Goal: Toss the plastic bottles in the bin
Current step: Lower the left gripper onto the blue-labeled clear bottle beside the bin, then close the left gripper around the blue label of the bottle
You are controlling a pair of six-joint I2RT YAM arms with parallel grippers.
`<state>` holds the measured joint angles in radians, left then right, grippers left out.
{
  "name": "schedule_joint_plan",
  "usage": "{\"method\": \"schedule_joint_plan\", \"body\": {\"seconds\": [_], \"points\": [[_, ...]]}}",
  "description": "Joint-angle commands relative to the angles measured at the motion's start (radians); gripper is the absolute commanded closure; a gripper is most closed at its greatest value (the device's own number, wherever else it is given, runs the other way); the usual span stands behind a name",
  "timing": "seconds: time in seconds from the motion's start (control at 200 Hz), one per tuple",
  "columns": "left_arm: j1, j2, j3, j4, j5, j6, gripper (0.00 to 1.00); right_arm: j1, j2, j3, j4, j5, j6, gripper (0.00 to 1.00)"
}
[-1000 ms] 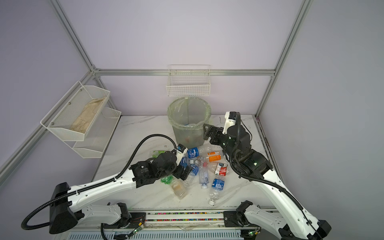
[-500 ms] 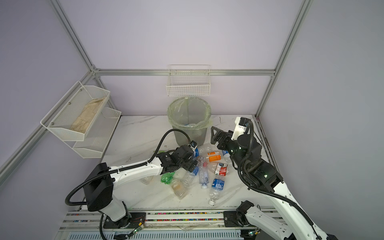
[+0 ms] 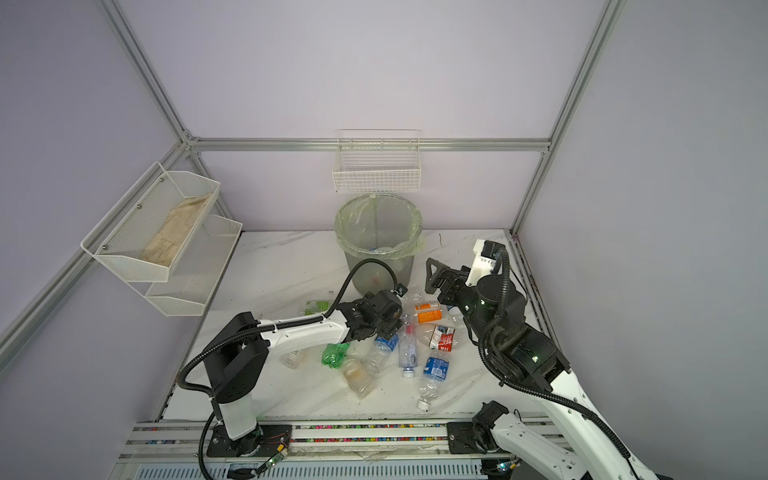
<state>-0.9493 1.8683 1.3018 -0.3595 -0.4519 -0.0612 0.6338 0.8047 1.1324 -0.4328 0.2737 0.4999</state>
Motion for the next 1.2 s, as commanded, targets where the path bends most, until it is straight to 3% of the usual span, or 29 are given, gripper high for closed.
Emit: {"method": "schedule_joint_plan", "body": {"seconds": [0.0, 0.295, 0.92, 1.195], "points": [[-0.001, 0.024, 0.107, 0.037, -0.018, 0.042, 0.08, -0.003, -0.012, -0.010, -0.011, 0.021, -0.010, 0.03], [0.017, 0.102, 0.157, 0.024, 0.008, 0.061, 0.15, -0.003, -0.027, -0.009, -0.023, 0.037, -0.014, 0.03], [0.030, 0.237, 0.281, -0.062, 0.015, 0.105, 0.15, -0.003, -0.038, -0.021, -0.029, 0.055, -0.022, 0.03], [0.035, 0.284, 0.346, -0.112, 0.028, 0.106, 0.09, -0.003, -0.032, -0.004, -0.033, 0.056, -0.029, 0.03]]}}
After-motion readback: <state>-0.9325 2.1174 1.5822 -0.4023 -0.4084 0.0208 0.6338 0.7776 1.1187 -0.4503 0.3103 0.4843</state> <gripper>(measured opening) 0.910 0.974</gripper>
